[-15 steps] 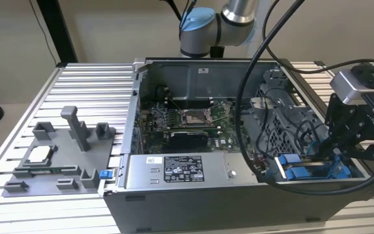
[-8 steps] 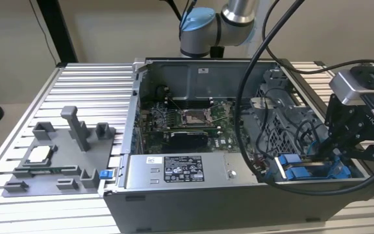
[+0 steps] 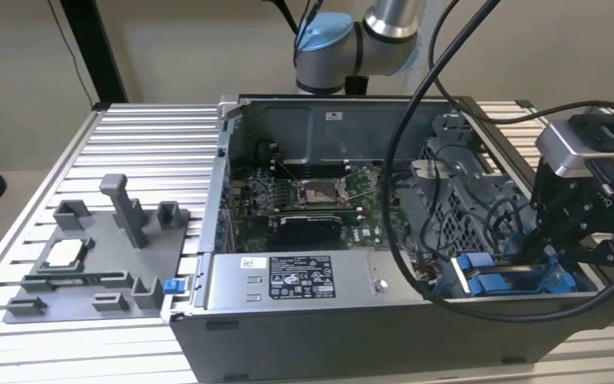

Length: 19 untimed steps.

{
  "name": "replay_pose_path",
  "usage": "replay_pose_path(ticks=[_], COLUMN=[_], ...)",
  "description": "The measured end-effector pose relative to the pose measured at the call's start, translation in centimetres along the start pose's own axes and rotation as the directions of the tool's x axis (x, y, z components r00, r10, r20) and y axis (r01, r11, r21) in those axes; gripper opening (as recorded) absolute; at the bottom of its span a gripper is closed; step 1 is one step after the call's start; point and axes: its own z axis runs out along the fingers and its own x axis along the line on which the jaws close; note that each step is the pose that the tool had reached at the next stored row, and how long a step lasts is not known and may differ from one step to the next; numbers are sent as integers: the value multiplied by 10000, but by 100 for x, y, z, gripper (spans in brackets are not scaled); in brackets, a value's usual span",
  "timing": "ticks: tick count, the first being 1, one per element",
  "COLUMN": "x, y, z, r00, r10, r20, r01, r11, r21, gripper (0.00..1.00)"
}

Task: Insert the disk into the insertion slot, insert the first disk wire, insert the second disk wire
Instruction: 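Insert the first disk wire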

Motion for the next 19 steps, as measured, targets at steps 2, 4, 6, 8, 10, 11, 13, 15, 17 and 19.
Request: replay_pose_path(ticks=[2, 4, 6, 8, 10, 11, 13, 15, 17, 19], x=[2, 4, 4, 5, 3, 1, -2, -7, -14, -21], y=[2, 2, 2, 4, 5, 5, 7, 8, 11, 13], z=[24, 36, 42, 41, 24, 14, -15, -58, -110, -167], r00=[10000, 10000, 10000, 10000, 10000, 10000, 10000, 10000, 10000, 10000], r10=[-6, -8, -9, -6, -6, -7, -6, -6, -6, -6], r20=[-6, 8, 25, 21, 15, 14, 13, 13, 13, 10], r01=[6, 8, 9, 6, 6, 6, 6, 6, 6, 6], r11=[10000, 10000, 10000, 10000, 10000, 10000, 10000, 10000, 10000, 10000], r21=[40, 40, 40, 39, 40, 40, 40, 40, 40, 40], gripper=[0, 0, 100, 100, 100, 100, 100, 100, 100, 100])
